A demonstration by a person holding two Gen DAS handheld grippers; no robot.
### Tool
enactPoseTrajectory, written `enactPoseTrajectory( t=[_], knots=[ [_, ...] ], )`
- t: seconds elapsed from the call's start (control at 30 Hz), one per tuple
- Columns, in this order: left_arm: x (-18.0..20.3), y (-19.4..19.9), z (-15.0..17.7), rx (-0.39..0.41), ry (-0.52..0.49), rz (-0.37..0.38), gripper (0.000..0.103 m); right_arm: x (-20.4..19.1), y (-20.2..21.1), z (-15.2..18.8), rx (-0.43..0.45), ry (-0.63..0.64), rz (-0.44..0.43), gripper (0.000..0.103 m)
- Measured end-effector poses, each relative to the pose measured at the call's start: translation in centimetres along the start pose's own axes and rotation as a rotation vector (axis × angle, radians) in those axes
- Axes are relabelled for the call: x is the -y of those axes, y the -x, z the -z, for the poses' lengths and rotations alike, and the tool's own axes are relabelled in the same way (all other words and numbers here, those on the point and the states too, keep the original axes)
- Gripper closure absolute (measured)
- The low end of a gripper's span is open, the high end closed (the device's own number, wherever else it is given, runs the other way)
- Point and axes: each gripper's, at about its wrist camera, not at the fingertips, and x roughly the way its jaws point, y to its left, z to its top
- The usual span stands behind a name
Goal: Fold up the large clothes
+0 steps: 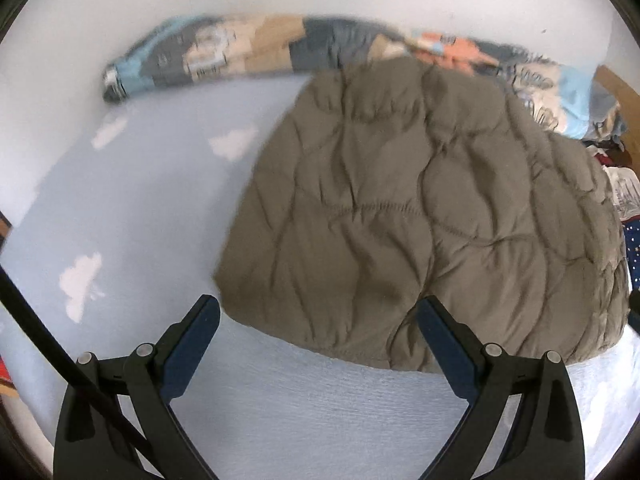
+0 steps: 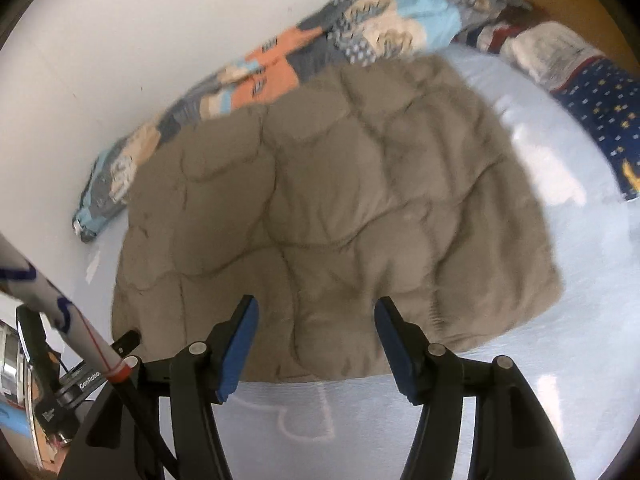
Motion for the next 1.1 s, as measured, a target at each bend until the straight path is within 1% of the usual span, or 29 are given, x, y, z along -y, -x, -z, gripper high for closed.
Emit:
enactPoseTrajectory(
  t=[0.07,0.2,0.33,0.43,0.57,0.7,0.93,1.1],
  knots=[
    [-0.2,1.5,0.0,0.061,-0.009,-0.008,0.004,1.0,1.3,0.0,0.024,-0.026,0.016,0.037],
    [-0.6,4.3,-0.2,0.18,-0.032,-0.022,0.004,4.7,3.4,0.3,0.044,-0.13,0.028,0.037],
    [-0.2,5.5,-0.2,0.252,-0.085,-0.065,0.004,7.7,4.6,1.0,0.047,-0.234,0.025,0.037],
    [0.6,5.3,-0.3,0.246,-0.107,-0.073,0.004,9.0,4.8,1.0,0.041,-0.262,0.035,0.037],
    [1.2,4.3,-0.5,0.242,-0.147,-0.088,0.004,9.5,4.0,1.0,0.027,-0.25,0.049,0.037],
    [2.3,3.4,-0.5,0.252,-0.194,-0.119,0.004,9.7,2.0,0.4,0.001,-0.247,0.061,0.037],
    [3.6,2.4,-0.3,0.252,-0.239,-0.122,0.004,11.2,-1.5,-0.1,-0.053,-0.3,0.074,0.037],
    [4.2,2.1,-0.2,0.257,-0.267,-0.131,0.004,10.7,-2.6,-0.3,-0.065,-0.271,0.094,0.029]
  ],
)
